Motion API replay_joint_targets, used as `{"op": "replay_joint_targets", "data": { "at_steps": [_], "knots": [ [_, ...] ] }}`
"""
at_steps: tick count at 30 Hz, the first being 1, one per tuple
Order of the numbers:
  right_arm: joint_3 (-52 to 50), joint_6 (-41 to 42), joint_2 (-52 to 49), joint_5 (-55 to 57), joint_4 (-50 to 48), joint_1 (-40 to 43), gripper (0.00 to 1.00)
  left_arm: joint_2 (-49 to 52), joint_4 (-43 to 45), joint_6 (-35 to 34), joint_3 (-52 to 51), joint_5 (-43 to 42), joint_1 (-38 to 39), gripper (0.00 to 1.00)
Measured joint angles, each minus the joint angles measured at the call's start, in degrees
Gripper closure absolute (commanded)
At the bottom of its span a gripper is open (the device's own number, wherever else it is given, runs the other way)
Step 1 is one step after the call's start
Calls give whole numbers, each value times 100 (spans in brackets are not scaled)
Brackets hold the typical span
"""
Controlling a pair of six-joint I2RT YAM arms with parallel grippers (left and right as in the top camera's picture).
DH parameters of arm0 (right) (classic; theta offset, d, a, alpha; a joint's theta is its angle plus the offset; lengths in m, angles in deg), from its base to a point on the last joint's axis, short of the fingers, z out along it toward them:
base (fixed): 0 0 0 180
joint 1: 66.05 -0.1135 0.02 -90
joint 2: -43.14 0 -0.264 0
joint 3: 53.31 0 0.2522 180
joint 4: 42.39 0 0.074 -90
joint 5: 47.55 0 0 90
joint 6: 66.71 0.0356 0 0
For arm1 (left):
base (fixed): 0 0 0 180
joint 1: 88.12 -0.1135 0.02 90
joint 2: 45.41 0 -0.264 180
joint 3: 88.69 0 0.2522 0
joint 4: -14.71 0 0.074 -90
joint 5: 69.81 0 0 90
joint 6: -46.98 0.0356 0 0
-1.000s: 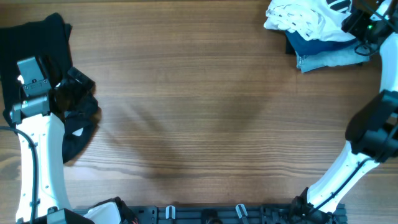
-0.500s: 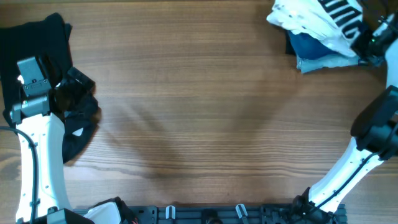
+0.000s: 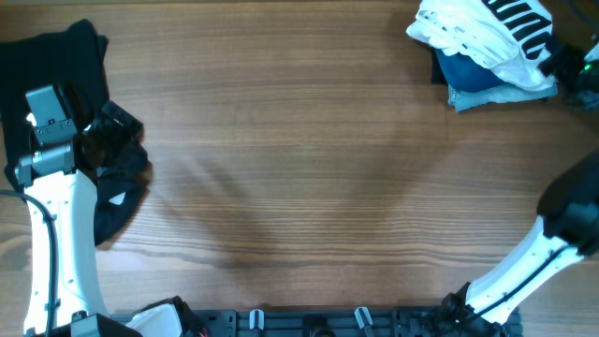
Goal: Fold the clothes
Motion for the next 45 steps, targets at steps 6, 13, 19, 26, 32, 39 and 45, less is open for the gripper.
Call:
{"op": "replay_joint_targets", "data": {
  "at_steps": [6,13,19,26,32,39,45],
  "knots": [
    [28,-616,1523,-675,-17,-264,4,0,-116,0,0,0,0,0],
    [39,-1362,2328,-581,258,-1235,1,0,-114,0,0,0,0,0],
    [39,-1419,3252,-293,1285,-2212,0,0,-116,0,0,0,0,0],
    [72,1139,3939,-391,3150,-3123,1,0,-118,0,0,-17,0,0],
    [70,2820,3926,-31,3943,-3174,0,0,-116,0,0,-17,0,0],
    [33,2374,3928,133,3810,-3174,0,0,-118,0,0,-17,0,0],
    [-1836,-214,5283,201,525,-3344,0,0,-118,0,0,-20,0,0]
  ]
}}
